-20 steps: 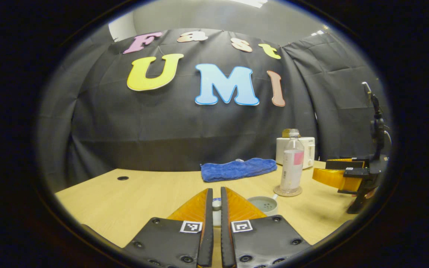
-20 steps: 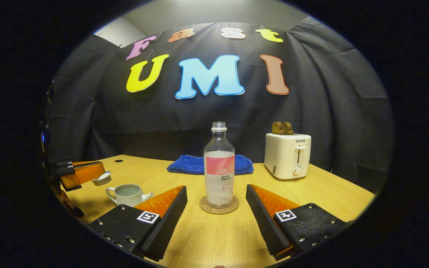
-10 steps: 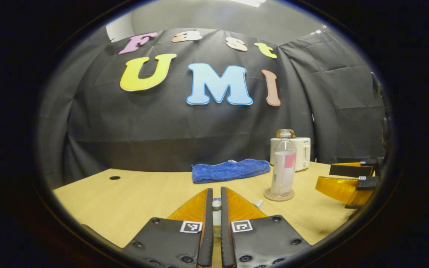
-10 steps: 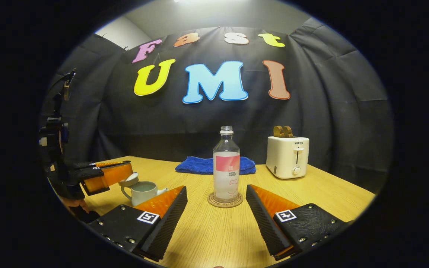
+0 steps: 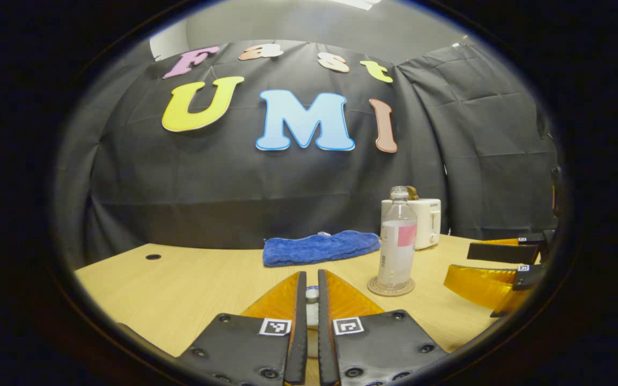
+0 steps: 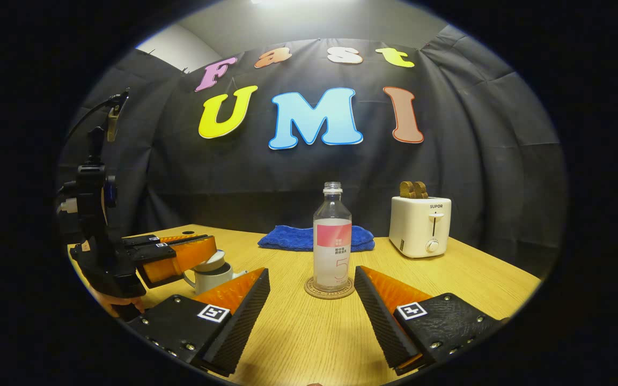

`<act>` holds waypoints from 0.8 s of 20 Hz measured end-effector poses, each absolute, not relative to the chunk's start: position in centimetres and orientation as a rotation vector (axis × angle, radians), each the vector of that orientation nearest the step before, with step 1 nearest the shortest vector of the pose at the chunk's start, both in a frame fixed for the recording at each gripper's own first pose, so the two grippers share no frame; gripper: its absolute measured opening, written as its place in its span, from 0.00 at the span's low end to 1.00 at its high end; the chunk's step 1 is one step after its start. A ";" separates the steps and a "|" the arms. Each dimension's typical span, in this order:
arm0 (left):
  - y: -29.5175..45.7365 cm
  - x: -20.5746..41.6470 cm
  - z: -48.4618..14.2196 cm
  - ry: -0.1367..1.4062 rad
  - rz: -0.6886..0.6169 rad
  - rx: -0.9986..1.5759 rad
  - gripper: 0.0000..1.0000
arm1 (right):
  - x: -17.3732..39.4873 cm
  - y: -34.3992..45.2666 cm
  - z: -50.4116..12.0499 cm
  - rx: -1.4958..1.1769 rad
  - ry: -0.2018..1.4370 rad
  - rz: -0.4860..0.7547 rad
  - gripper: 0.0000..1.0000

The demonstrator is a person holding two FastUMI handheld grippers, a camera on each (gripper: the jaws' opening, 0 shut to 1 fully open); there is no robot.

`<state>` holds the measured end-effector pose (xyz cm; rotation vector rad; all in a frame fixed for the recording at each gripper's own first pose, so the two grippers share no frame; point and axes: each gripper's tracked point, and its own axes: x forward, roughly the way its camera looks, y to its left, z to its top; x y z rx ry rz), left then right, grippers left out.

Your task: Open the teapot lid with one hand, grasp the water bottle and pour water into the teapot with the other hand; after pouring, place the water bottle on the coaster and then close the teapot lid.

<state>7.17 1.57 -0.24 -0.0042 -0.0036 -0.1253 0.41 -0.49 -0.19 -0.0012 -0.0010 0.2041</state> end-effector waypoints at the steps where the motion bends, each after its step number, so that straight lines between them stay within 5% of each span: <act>1: 1.5 7.2 -0.2 -0.003 -0.132 -0.005 0.18 | 0.4 -0.4 -0.2 -0.001 -0.001 0.207 0.98; 16: 0.9 8.0 -1.3 0.073 -0.162 0.015 0.19 | 0.4 -0.4 -0.2 -0.001 -0.001 0.213 0.98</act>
